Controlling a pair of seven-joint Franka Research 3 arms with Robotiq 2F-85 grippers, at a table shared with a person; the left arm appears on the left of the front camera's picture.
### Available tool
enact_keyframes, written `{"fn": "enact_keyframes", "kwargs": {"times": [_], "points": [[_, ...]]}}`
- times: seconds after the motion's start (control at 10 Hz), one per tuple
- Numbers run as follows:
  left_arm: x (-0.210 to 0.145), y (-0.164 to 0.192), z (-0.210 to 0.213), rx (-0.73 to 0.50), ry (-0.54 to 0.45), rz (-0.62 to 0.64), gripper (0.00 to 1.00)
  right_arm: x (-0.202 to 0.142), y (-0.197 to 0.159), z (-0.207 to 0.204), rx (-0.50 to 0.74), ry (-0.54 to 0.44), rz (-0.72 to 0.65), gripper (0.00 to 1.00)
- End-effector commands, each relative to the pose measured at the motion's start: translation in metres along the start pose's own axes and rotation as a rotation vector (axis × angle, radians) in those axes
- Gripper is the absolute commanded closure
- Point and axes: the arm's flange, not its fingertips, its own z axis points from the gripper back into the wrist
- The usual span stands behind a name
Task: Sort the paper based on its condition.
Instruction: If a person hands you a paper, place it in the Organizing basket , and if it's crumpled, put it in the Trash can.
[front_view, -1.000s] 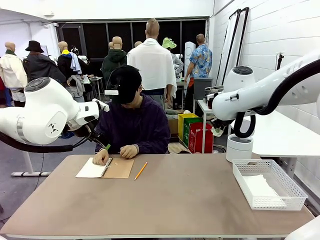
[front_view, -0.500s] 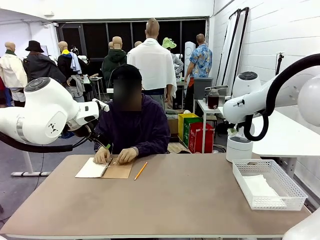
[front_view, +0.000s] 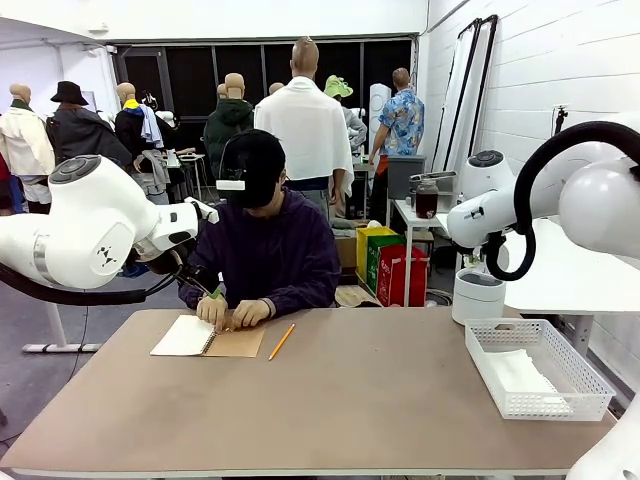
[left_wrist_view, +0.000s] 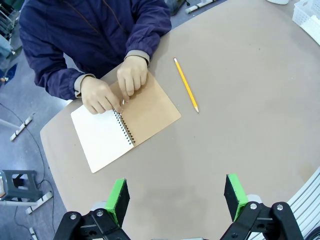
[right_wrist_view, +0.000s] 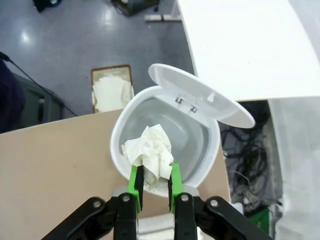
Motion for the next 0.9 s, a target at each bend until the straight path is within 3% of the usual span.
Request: {"fn": "enact_keyframes", "kwargs": {"times": [0.0, 0.8], "points": [[-0.001, 0.001, 0.0, 0.0, 0.001, 0.001, 0.0, 0.008, 0.011, -0.014, -0.053, 0.032, -0.048, 0.73], [-0.001, 0.001, 0.0, 0.0, 0.001, 0.001, 0.0, 0.009, -0.004, -0.043, -0.135, 0.077, -0.141, 0.73]]}}
